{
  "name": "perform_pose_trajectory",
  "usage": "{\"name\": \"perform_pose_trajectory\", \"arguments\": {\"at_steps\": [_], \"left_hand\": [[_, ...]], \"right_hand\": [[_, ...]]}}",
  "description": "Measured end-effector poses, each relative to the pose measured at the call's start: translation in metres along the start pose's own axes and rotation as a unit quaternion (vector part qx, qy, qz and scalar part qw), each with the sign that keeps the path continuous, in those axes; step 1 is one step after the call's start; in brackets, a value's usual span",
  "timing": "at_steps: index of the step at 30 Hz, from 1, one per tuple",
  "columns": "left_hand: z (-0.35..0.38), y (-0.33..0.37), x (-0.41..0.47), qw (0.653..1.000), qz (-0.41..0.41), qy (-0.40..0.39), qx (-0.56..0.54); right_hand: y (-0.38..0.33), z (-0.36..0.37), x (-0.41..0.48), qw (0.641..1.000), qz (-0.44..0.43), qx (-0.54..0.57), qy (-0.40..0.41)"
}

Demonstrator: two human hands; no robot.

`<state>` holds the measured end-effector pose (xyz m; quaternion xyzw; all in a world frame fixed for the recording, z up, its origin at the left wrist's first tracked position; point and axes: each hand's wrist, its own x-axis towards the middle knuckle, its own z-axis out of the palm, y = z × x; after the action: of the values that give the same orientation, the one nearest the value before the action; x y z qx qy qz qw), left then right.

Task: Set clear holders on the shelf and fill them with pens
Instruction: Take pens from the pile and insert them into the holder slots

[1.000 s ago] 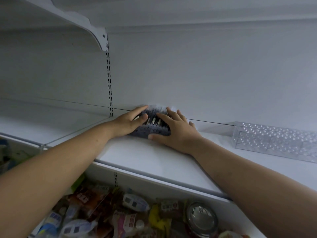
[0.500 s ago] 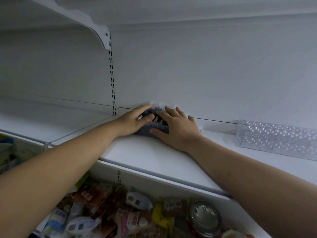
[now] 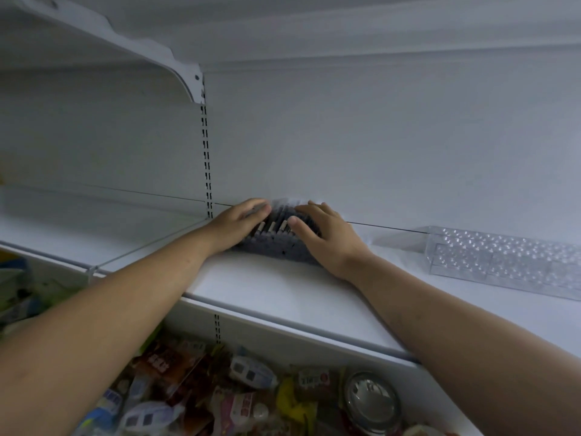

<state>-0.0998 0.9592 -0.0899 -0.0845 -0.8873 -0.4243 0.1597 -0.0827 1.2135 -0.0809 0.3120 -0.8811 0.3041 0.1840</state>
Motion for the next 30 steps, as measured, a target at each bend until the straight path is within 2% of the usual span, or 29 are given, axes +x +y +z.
{"name": "perform_pose_trajectory", "arguments": {"at_steps": [5,8,11,14,18,21,25,30], "left_hand": [[-0.003,0.0,-0.003,0.998,-0.037,0.033,0.039],[-0.005,-0.002,-0.003,0.997,-0.05,0.044,0.049],[-0.003,-0.003,-0.001,0.995,-0.065,0.055,0.054],[-0.002,-0.001,-0.001,0.994,-0.07,0.058,0.055],[-0.001,-0.005,0.003,0.993,-0.072,0.055,0.071],[0.0,-0.003,0.003,0.994,-0.066,0.051,0.068],[0.001,0.003,0.003,0.998,-0.053,0.02,0.042],[-0.003,0.005,0.002,0.998,-0.052,0.0,0.028]], "right_hand": [[0.015,-0.006,0.002,0.993,0.067,0.102,0.01],[0.024,-0.017,0.0,0.983,0.122,0.13,0.049],[0.031,-0.018,0.002,0.973,0.198,0.091,0.071],[0.029,-0.015,0.001,0.966,0.254,0.001,0.039],[0.028,-0.016,0.0,0.951,0.306,-0.01,0.032],[0.033,-0.016,0.002,0.952,0.305,0.022,0.036],[0.026,-0.015,0.005,0.964,0.245,0.096,0.027],[0.017,-0.008,0.01,0.972,0.204,0.113,0.021]]}}
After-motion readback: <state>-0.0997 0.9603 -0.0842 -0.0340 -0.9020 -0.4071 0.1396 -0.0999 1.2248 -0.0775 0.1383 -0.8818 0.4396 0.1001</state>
